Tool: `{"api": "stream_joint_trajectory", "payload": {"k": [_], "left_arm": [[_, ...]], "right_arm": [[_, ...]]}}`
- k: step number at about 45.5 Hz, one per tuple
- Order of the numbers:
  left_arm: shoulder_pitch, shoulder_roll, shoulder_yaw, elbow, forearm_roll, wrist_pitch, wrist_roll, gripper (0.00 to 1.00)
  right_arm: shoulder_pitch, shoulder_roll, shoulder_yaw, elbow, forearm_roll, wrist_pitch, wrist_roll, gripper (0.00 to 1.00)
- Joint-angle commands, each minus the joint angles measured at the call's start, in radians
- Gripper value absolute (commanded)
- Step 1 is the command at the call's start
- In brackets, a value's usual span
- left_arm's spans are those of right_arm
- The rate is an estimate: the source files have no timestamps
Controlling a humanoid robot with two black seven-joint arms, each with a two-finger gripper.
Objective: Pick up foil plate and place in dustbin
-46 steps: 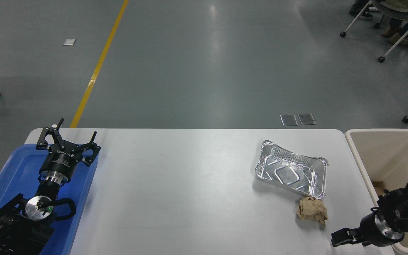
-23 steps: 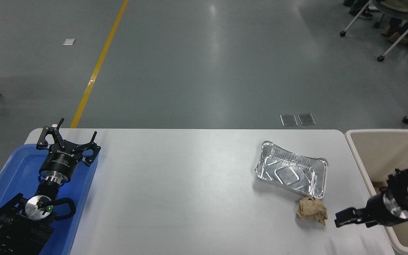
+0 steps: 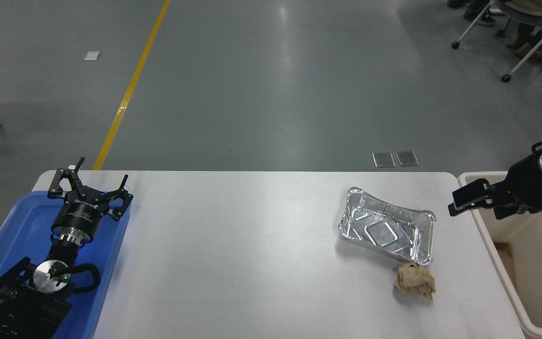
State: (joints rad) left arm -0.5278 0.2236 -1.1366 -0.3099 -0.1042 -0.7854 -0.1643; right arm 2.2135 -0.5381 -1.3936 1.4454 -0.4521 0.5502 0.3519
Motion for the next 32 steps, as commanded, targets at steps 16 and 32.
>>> {"api": "stream_joint_trajectory", "payload": {"k": [16, 32], "left_arm": [[0.0, 0.0, 0.0, 0.0, 0.0, 0.0, 0.002, 0.99], [-0.001, 0.0, 0.0, 0.0, 0.0, 0.0, 0.002, 0.99]], "right_arm": [[0.207, 0.121, -0.073, 0.056, 0.104, 0.042, -0.001, 1.0], [-0.202, 0.139, -0.021, -0.152, 0.173, -0.26, -0.013, 1.0]]}}
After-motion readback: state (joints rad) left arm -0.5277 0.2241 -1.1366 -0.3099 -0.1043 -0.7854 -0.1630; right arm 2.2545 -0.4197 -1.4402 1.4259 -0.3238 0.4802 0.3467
